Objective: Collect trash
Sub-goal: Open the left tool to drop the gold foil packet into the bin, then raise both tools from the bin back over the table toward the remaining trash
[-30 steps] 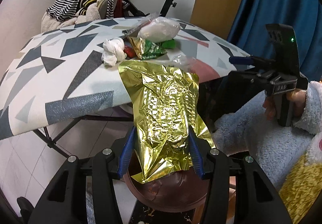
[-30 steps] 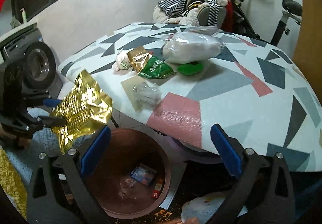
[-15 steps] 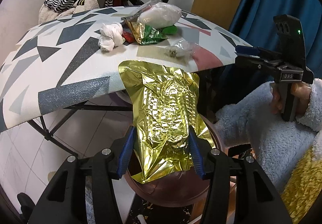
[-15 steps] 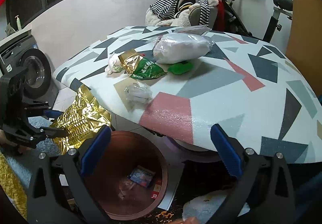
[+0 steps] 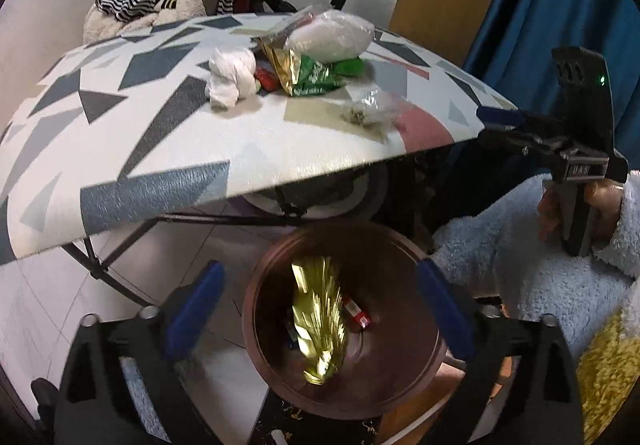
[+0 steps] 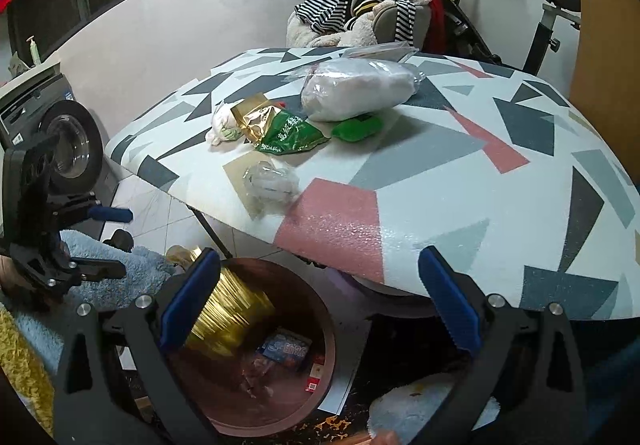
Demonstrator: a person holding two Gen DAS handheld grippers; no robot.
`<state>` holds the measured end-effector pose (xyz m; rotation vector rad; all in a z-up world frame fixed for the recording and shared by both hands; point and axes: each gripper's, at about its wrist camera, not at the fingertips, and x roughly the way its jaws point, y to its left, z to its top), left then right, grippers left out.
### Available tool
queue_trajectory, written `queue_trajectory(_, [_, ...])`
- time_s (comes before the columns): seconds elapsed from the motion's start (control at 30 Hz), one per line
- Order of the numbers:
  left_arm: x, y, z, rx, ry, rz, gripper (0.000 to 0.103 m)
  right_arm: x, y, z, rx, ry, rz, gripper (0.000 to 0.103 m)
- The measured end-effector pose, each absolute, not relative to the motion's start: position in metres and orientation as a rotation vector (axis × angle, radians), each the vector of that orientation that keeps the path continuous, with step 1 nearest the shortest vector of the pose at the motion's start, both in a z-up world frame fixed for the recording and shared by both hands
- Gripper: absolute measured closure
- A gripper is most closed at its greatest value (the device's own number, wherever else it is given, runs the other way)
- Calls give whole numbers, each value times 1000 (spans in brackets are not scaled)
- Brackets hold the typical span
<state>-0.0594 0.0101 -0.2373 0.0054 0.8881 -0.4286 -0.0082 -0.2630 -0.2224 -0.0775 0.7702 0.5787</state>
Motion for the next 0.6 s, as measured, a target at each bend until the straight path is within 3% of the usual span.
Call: queue_trajectory(0.6, [-35,33,-182,46,725,-297,6,0,-254,-216,-130,790,579,6])
